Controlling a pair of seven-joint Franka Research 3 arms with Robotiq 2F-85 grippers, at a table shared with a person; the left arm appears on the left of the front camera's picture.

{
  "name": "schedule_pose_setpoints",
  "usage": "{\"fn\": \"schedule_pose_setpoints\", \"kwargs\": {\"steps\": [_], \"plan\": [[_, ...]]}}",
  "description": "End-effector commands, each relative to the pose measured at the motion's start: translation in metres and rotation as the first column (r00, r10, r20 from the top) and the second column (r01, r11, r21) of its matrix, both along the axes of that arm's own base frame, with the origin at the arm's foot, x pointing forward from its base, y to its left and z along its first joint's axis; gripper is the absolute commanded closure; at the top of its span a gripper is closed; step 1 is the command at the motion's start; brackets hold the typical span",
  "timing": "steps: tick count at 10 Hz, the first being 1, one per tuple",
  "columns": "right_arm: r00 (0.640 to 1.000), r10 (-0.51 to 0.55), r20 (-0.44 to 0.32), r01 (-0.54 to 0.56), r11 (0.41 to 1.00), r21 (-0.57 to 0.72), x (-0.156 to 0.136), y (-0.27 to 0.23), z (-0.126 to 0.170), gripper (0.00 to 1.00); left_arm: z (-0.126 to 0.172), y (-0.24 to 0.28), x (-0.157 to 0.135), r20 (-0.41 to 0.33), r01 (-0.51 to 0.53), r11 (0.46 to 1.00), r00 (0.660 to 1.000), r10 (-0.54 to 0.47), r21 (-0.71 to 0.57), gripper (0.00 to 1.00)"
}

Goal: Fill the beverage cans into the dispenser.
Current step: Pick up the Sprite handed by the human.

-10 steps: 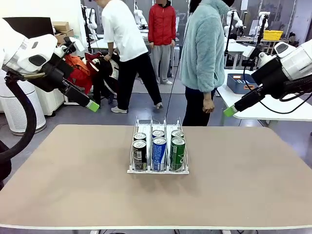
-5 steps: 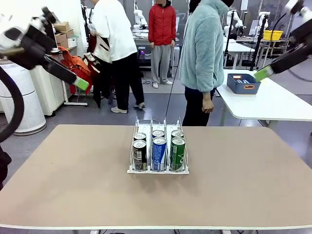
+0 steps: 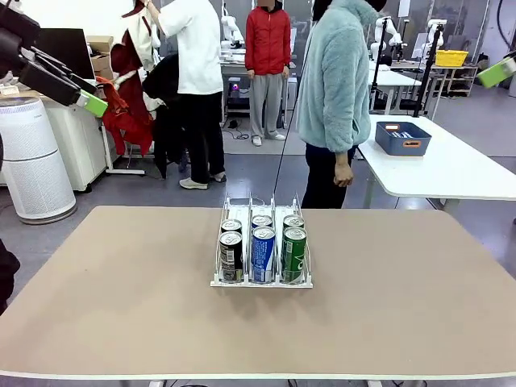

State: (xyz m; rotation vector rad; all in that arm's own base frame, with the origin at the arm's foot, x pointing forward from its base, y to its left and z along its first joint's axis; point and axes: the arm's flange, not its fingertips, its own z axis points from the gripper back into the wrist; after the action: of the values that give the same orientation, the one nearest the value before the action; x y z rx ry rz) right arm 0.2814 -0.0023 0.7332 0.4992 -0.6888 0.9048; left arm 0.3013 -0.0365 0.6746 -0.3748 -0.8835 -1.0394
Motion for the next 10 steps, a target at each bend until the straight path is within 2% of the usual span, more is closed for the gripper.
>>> {"fn": "schedule_pose_setpoints", "kwargs": {"steps": [1, 3, 4, 5, 8, 9, 10], "plan": [[0.999, -0.027, 0.04, 0.032, 0.991, -0.133, -0.007, -0.004, 0.013, 0.0, 0.008, 0.006, 0.0, 0.0, 0.017, 0.997, 1.0, -0.017, 0.069, 0.0], [0.996, -0.04, 0.078, 0.05, 0.989, -0.138, -0.012, -0.015, 0.023, 0.0, 0.013, 0.009, -0.003, 0.023, -0.02, 0.993, 1.0, 0.017, 0.117, 0.0], [0.998, -0.042, 0.043, 0.046, 0.995, -0.092, -0.01, -0.006, 0.018, 0.0, 0.004, -0.001, -0.006, 0.02, -0.073, 0.989, 0.997, 0.072, 0.13, 0.0], [0.998, -0.042, 0.043, 0.046, 0.995, -0.092, -0.01, -0.006, 0.018, 0.0, 0.015, 0.005, -0.005, 0.01, -0.008, 0.998, 1.0, 0.007, 0.06, 0.0], [0.997, -0.051, 0.056, 0.057, 0.993, -0.103, -0.011, -0.009, 0.021, 0.0, 0.015, 0.005, -0.005, 0.01, -0.008, 0.998, 1.0, 0.007, 0.06, 0.0], [0.995, 0.023, 0.102, -0.012, 0.994, -0.108, -0.015, -0.019, 0.023, 0.0, 0.015, 0.005, -0.005, 0.01, -0.008, 0.998, 1.0, 0.007, 0.06, 0.0], [0.993, 0.028, 0.118, -0.012, 0.991, -0.134, -0.015, -0.024, 0.024, 0.0, 0.015, 0.005, -0.005, 0.01, -0.008, 0.998, 1.0, 0.007, 0.06, 0.0]]}}
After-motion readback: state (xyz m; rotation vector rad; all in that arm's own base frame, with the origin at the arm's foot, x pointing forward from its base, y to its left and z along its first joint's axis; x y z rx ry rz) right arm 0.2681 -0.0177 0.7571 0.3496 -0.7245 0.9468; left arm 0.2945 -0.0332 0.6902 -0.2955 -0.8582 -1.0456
